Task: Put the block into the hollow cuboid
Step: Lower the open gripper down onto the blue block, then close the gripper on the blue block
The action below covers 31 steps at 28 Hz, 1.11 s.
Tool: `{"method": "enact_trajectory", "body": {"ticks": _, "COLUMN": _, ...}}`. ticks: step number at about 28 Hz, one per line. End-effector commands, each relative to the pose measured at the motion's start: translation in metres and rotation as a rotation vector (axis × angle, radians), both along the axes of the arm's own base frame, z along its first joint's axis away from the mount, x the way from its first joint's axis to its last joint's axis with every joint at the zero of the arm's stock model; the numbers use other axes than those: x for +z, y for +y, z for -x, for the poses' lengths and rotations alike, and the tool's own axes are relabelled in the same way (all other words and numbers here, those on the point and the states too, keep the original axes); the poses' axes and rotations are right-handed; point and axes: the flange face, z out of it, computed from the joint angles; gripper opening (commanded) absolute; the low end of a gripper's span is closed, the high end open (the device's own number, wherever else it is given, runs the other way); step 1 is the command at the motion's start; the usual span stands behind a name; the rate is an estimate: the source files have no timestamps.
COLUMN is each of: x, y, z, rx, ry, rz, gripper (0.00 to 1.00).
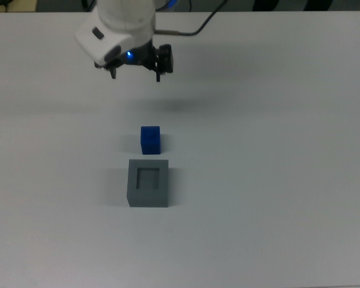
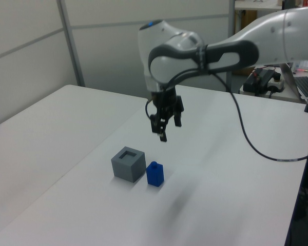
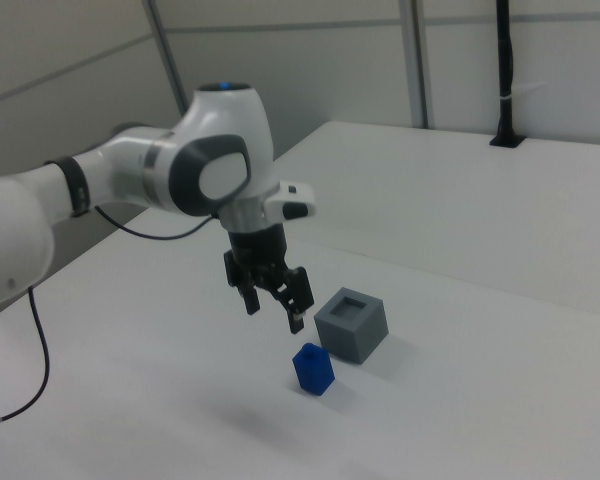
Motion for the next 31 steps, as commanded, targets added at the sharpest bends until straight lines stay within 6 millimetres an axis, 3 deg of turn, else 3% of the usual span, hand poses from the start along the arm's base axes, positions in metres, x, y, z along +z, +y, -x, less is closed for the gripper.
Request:
{"method": "enact_trajectory", "body": {"ticks": 1, "x": -0.029, "y": 0.012, "z": -0.017, "rx": 0.040, "ry": -0.051, "rz": -0.013, "gripper": 1.00}}
{"method": "enact_trajectory", "body": {"ticks": 4, "x": -0.053, "y": 0.013, "z": -0.021, "rx": 0.072, "ry": -0.084, "rz": -0.011, "gripper": 1.00}}
{"method": "enact_trajectory", "body": {"ticks": 5, "x": -0.072, "y": 0.018, "z": -0.020, "rx": 0.125, "ry": -0.078, "rz": -0.006, "gripper": 1.00}}
{"method": "enact_trajectory", "body": {"ticks": 11, "x": -0.112, "y": 0.022, "z": -0.026, "rx": 0.209, "ry": -0.047, "rz": -0.011, "gripper": 1.00}}
{"method": "enact_trajectory", "body": {"ticks": 16, "x": -0.129, "y": 0.020, "z": -0.035, "rx": 0.192, "ry": -0.077, "rz": -0.015, "gripper": 1.00}}
{"method": "enact_trajectory", "body": {"ticks": 24, "x": -0.130, "y": 0.015, "z": -0.039, "rx": 0.179, "ry": -0.099, "rz": -0.021, "gripper": 0.99}}
{"method": "enact_trajectory", "body": {"ticks": 26, "x": -0.138, "y": 0.015, "z": -0.041, "rx": 0.175, "ry": -0.104, "rz": -0.022, "gripper": 0.92}}
{"method": "enact_trajectory", "body": {"ticks": 31, "x": -0.140, "y": 0.018, "z": -0.044, "rx": 0.174, "ry": -0.122, "rz": -0.024, "gripper": 0.62}}
